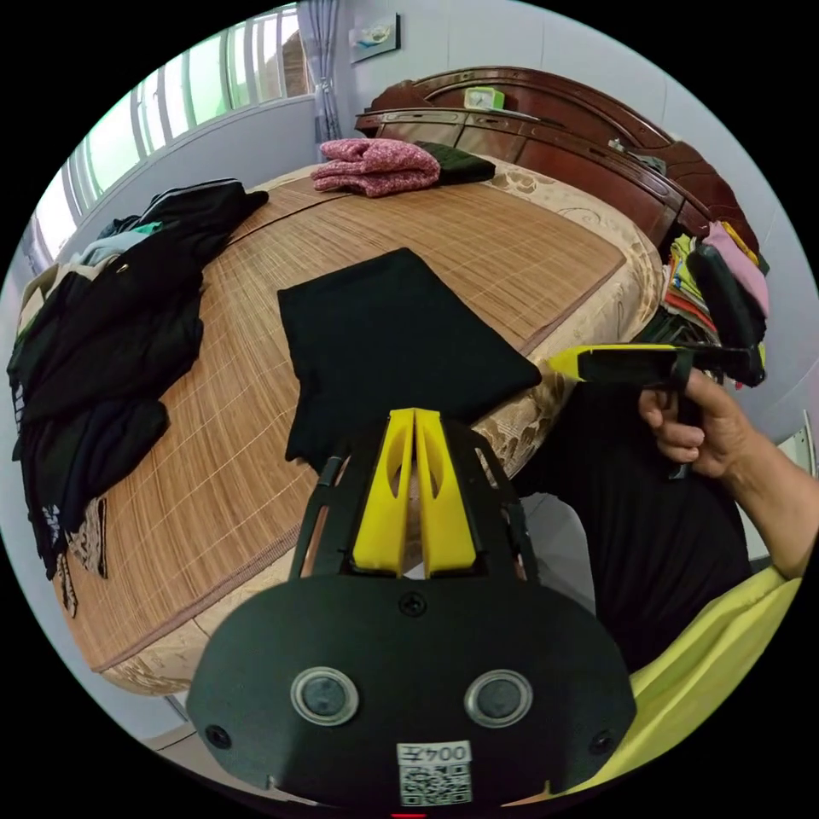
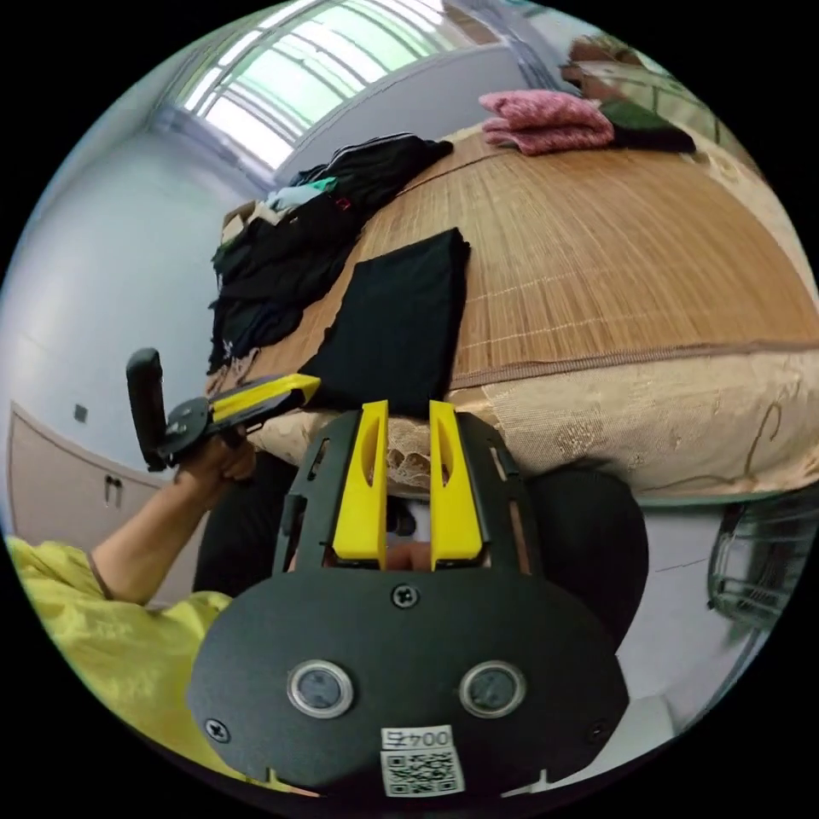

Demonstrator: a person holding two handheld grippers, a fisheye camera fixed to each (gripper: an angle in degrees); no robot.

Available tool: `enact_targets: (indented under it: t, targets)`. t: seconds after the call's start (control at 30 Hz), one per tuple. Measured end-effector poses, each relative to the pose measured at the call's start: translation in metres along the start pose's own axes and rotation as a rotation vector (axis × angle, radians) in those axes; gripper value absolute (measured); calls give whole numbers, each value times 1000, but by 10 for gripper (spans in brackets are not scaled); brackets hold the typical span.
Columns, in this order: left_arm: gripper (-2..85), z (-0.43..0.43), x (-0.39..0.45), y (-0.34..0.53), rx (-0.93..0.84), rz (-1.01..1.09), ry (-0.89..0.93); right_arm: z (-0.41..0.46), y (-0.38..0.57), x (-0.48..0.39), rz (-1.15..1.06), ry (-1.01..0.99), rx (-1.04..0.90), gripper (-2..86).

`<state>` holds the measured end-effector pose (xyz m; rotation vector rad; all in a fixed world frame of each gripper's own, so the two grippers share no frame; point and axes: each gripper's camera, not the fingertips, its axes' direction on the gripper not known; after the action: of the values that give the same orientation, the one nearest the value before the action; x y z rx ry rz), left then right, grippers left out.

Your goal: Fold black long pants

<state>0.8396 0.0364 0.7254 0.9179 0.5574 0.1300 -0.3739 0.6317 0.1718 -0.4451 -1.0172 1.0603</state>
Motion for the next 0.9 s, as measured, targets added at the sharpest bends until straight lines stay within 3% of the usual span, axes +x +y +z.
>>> enact_targets:
  t: [0.23, 0.57, 0.9]
  targets:
    - [1, 16, -20, 11, -43, -93, 80, 46, 23, -108, -430, 335, -16, 76]
    - [1, 28, -28, 6, -104, -130, 125, 107, 41, -184, -811, 537, -69, 54]
    - [1, 40, -31, 0, -154, -137, 133, 142, 34, -187, -980, 617, -195, 55]
